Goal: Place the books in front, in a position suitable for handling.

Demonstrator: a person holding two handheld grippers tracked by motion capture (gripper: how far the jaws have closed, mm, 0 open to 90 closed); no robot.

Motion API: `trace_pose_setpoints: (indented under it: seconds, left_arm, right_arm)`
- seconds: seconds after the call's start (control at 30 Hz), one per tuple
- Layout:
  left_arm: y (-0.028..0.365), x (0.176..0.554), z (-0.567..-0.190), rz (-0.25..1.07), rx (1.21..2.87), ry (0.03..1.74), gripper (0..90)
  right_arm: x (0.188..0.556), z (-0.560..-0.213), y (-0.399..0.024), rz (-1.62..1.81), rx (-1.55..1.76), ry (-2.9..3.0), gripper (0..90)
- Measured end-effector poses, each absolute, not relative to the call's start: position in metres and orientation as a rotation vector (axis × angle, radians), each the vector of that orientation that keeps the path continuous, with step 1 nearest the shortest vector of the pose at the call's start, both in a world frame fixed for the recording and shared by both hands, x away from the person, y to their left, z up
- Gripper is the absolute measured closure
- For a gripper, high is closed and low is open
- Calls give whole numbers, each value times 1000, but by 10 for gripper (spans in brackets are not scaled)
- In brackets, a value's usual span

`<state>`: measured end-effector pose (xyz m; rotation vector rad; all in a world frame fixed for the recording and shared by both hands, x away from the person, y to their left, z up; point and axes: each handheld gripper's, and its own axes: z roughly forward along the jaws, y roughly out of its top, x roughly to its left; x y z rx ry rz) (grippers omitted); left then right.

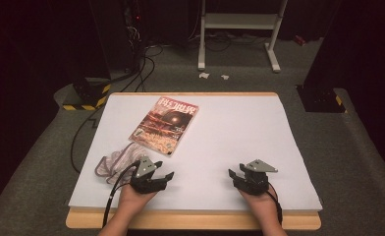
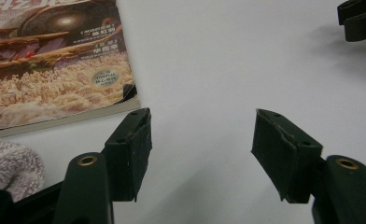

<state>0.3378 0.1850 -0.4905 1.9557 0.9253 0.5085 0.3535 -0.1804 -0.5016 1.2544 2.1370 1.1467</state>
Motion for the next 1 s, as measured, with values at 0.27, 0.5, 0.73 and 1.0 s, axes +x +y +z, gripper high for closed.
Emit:
trace_pose_setpoints:
  seconds: [0.27, 0.5, 0.73, 1.0]
  left_arm:
    - [187, 338, -487, 518, 1945, 923, 377]
    - [193, 336, -478, 519, 1932, 926, 351]
    - [204, 334, -464, 564, 1925, 931, 303]
    - [235, 334, -445, 615, 1877, 1008, 239]
  right_arm:
    - [353, -501, -183, 1171, 1257, 2136, 457]
    - [352, -501, -181, 1157, 1241, 2127, 354]
    - [353, -503, -180, 1148, 1233, 2134, 281]
    - [351, -497, -181, 1210, 1198, 2132, 194]
